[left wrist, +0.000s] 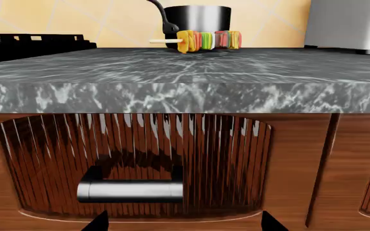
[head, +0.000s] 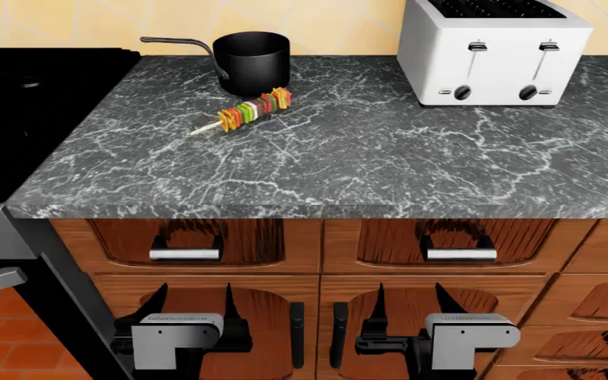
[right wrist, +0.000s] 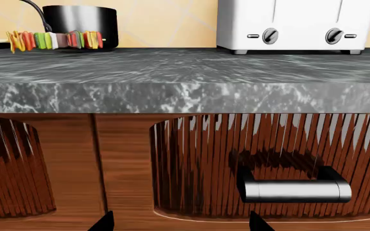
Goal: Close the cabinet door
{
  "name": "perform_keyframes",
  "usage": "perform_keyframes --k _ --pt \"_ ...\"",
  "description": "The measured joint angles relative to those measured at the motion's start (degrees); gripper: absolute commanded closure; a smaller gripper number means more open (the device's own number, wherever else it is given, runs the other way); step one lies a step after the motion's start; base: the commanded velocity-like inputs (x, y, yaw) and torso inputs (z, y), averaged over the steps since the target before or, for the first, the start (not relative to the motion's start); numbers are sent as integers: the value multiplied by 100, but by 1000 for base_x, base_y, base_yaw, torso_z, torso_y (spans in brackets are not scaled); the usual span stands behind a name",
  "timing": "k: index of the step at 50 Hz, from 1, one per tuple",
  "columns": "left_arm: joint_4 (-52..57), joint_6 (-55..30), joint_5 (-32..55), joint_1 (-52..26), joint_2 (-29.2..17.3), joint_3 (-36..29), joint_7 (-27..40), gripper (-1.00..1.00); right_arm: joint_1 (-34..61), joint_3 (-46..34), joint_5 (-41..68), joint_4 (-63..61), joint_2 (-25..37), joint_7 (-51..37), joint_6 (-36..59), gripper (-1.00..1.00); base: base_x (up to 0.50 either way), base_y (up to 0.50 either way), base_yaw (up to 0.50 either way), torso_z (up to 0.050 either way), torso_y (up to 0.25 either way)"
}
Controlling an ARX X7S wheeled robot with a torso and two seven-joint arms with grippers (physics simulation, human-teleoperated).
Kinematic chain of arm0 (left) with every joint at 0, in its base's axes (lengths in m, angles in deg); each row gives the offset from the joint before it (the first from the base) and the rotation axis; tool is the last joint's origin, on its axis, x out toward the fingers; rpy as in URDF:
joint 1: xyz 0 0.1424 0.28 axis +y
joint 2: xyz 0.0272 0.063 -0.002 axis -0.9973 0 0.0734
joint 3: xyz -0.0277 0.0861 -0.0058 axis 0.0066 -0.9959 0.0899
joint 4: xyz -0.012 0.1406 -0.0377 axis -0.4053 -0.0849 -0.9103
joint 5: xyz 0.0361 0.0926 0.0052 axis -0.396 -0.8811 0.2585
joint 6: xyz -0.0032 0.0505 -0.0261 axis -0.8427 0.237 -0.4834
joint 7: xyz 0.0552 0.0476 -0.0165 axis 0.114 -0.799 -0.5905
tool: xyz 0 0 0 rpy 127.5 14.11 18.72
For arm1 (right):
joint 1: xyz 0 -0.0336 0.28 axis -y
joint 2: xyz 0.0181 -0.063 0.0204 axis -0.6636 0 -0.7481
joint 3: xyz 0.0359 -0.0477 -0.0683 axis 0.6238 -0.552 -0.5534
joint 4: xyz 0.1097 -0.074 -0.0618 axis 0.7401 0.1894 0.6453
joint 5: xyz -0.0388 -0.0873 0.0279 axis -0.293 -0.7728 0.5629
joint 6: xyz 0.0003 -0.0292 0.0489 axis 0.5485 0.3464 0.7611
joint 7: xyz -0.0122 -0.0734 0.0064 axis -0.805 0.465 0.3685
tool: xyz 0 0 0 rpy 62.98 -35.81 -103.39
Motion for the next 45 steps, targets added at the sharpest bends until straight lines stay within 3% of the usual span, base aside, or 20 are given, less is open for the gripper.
perform_keyframes --k 11,21,30,45 --pt "414 -8 334 186 -241 -239 -338 -100 136 -173 -58 228 122 -271 23 -100 0 0 0 0 0" --pt "1550 -865 997 132 -423 -201 -370 -100 175 -222 274 -676 273 -332 216 -100 0 0 0 0 0" --pt "2923 -1742 1529 -614 -574 -22 -91 -100 792 -57 568 -2315 461 -564 981 -100 0 0 0 0 0" --pt "4315 -2122 1802 -1966 -855 314 313 -100 2004 157 880 -4240 731 -956 2144 -100 0 0 0 0 0"
